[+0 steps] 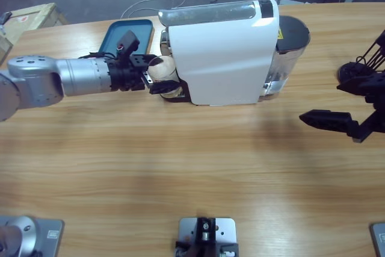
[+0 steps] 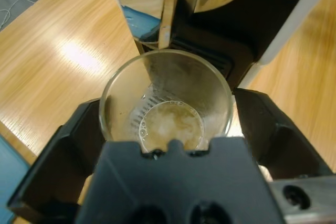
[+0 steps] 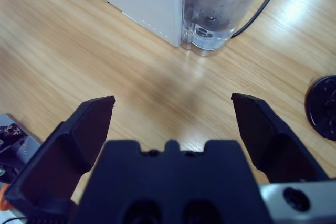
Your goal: Pour coffee
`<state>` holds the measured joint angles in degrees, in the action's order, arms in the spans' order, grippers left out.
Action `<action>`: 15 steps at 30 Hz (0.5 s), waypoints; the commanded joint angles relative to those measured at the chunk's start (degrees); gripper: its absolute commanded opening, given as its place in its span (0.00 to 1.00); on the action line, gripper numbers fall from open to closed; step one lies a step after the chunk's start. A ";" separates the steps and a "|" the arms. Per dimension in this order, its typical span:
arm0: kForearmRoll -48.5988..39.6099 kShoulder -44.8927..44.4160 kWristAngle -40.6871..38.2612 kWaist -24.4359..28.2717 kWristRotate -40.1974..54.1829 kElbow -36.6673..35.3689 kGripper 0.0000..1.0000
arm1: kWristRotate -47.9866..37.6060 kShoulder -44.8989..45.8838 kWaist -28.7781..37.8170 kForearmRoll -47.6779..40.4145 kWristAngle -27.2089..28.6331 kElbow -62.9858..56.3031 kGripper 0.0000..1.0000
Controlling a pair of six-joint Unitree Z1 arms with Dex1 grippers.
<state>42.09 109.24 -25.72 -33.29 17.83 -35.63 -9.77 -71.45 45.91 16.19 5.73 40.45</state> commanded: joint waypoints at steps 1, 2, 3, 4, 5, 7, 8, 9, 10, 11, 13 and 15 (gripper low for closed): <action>0.76 2.08 -1.16 -0.11 -0.25 0.26 0.43 | -0.25 -2.85 0.58 -1.73 -0.90 -0.82 1.00; 0.74 2.03 -0.80 -0.11 -0.25 0.30 0.42 | -0.25 -2.75 0.58 -1.69 -0.93 -0.82 1.00; 0.80 2.03 -0.40 -0.11 -0.25 0.26 0.32 | -0.25 -2.57 0.58 -1.62 -1.00 -0.82 1.00; 0.80 2.05 -0.22 -0.11 -0.25 0.23 0.25 | -0.25 -2.41 0.58 -1.50 -1.07 -0.82 1.00; 0.80 2.03 -0.21 -0.04 -0.27 0.30 0.08 | -0.25 -2.27 0.58 -1.23 -1.14 -0.64 1.00; 0.80 1.98 -0.17 -0.02 -0.20 0.42 0.00 | -0.25 -2.20 0.58 -0.81 -1.14 -0.04 1.00; 0.80 1.94 0.11 -0.02 -0.16 0.67 0.00 | -0.25 -2.29 0.58 -0.74 -1.14 0.20 1.00; 0.80 1.75 0.83 -0.02 -0.06 1.11 0.00 | -0.25 -2.47 0.58 -0.72 -1.12 0.52 1.00; 0.80 1.22 1.83 0.21 0.05 1.90 0.00 | -0.25 -2.71 0.58 -0.72 -1.14 0.78 1.00; 0.90 0.29 2.17 1.05 0.10 2.93 0.00 | -0.25 -2.92 0.58 -0.72 -1.16 0.92 1.00; 1.85 -2.42 2.17 3.83 -0.14 4.76 0.00 | -0.23 -2.91 0.58 -0.55 -1.25 0.94 1.00; 1.85 -5.72 2.18 6.78 -0.29 5.13 0.00 | -0.16 -2.85 0.58 -0.44 -1.34 0.71 1.00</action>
<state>42.56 108.89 -25.38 -33.29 17.83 -34.61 -9.77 -72.51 45.91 15.07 5.52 40.73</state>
